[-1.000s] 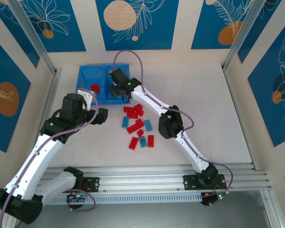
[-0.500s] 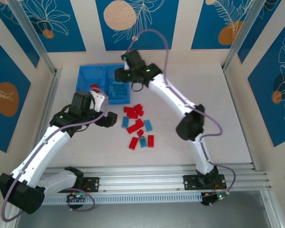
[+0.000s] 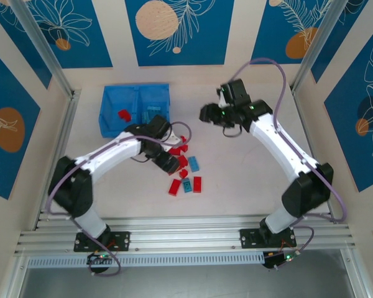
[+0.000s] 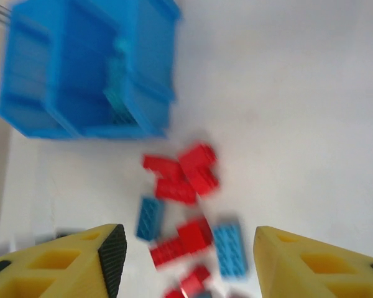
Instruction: Sort the legos into containers by color
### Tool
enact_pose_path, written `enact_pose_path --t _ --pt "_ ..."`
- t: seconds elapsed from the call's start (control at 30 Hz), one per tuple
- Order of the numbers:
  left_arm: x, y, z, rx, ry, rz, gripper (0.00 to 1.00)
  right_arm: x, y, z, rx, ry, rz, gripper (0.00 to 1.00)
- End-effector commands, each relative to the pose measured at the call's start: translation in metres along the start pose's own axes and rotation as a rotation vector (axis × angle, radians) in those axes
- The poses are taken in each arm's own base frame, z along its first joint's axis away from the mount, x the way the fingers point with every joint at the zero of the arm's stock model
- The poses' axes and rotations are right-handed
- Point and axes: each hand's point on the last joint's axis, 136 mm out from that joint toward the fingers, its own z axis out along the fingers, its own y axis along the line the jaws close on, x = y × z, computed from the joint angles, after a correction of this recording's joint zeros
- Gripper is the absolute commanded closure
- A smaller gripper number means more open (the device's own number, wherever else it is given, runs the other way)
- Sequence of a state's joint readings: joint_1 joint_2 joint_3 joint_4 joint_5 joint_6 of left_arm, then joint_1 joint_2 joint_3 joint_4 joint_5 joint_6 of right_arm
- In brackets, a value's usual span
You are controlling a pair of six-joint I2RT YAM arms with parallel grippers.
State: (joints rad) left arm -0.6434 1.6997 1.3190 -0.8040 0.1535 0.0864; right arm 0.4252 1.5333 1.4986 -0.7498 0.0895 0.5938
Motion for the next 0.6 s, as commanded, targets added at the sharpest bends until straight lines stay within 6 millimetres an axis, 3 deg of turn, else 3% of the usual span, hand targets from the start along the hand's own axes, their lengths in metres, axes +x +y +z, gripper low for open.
enact_pose_path --t 0.0,0.17,0.57 --pt "-0.001 0.000 0.019 -0.019 0.088 0.066 0.31 0.017 -0.017 -0.035 -0.010 -0.018 0.096 0.40" --pt "-0.010 0.003 0.042 -0.056 0.110 0.100 0.39 0.031 -0.031 -0.044 0.008 -0.037 0.153 0.39" --pt "0.003 0.003 0.082 -0.108 0.199 0.130 0.47 0.037 -0.034 -0.042 0.008 -0.019 0.170 0.37"
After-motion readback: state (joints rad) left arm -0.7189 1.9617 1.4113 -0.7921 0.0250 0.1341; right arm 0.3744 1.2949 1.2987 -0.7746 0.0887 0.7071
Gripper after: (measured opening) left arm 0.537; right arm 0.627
